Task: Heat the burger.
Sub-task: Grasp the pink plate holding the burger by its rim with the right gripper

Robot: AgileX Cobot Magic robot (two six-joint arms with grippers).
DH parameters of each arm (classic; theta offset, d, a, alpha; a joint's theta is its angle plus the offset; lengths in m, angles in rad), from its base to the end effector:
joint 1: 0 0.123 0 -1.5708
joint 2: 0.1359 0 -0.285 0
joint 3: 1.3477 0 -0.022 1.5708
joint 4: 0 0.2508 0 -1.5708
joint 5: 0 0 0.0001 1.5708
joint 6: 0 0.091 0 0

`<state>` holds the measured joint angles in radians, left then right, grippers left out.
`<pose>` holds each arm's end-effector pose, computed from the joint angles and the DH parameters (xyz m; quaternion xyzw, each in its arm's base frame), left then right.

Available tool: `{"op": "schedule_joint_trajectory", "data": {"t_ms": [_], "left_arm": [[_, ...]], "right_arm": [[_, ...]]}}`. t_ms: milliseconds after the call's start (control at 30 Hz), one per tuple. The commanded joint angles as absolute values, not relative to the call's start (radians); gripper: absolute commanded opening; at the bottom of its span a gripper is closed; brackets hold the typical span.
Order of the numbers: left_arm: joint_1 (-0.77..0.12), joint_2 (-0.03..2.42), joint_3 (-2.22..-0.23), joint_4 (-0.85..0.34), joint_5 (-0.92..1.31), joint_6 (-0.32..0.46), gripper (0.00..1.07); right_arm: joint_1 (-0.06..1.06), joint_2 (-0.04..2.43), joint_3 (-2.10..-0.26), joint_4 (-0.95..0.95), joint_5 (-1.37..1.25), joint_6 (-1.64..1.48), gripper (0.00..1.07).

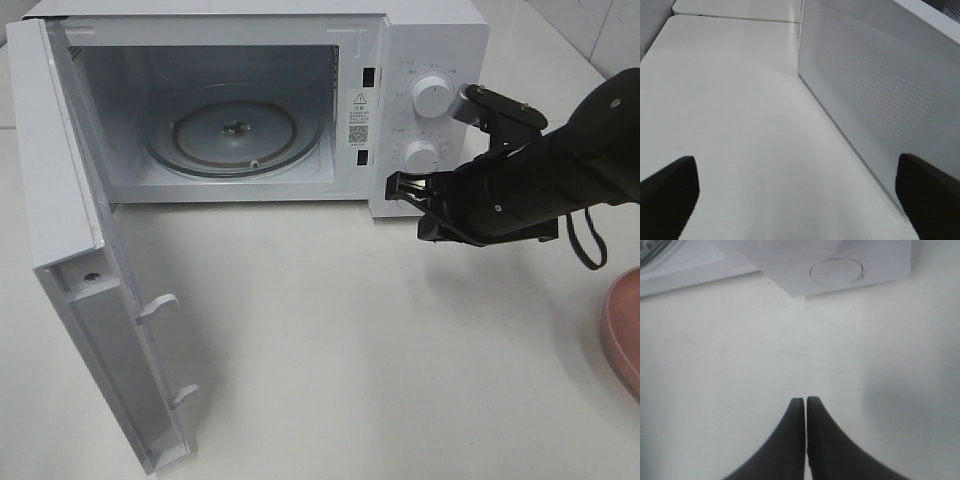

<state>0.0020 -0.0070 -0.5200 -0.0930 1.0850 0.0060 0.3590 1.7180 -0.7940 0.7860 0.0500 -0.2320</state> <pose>-0.0095 -0.0075 0.2811 0.0047 0.8516 -0.0443 0.5223 0.3007 0.1163 0.1555 0.0851 0.9356 0.1657 0.2999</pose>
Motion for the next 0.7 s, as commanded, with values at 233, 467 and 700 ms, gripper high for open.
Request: {"op": "schedule_joint_trajectory", "data": {"t_ms": [233, 467, 700], "left_arm": [[-0.003, -0.022, -0.518, -0.094, 1.071, 0.006, 1.0], [-0.003, -0.022, -0.518, -0.094, 1.071, 0.006, 1.0], [-0.003, -0.022, -0.518, -0.094, 1.071, 0.006, 1.0]], "right_arm": [[0.233, 1.593, -0.808, 0.418, 0.423, -0.272, 0.07], [0.223, 1.501, -0.808, 0.162, 0.56, -0.188, 0.19], [0.198, 1.466, -0.808, 0.11, 0.673, -0.133, 0.82]]}}
